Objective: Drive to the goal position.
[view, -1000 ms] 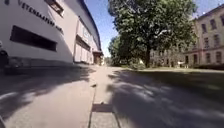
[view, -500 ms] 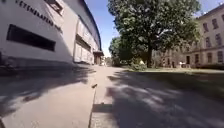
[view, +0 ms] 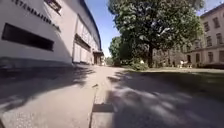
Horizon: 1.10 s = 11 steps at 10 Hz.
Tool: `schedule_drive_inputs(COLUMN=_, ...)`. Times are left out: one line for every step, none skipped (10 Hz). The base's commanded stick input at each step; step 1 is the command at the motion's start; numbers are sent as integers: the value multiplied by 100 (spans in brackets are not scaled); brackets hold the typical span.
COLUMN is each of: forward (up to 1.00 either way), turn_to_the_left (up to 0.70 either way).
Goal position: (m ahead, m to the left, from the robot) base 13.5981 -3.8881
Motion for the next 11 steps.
schedule_drive_inputs(forward=70, turn_to_the_left=0)
schedule_drive_inputs(forward=70, turn_to_the_left=0)
schedule_drive_inputs(forward=70, turn_to_the_left=0)
schedule_drive_inputs(forward=70, turn_to_the_left=0)
schedule_drive_inputs(forward=70, turn_to_the_left=0)
schedule_drive_inputs(forward=70, turn_to_the_left=0)
schedule_drive_inputs(forward=70, turn_to_the_left=0)
schedule_drive_inputs(forward=70, turn_to_the_left=0)
schedule_drive_inputs(forward=70, turn_to_the_left=0)
schedule_drive_inputs(forward=70, turn_to_the_left=0)
schedule_drive_inputs(forward=70, turn_to_the_left=0)
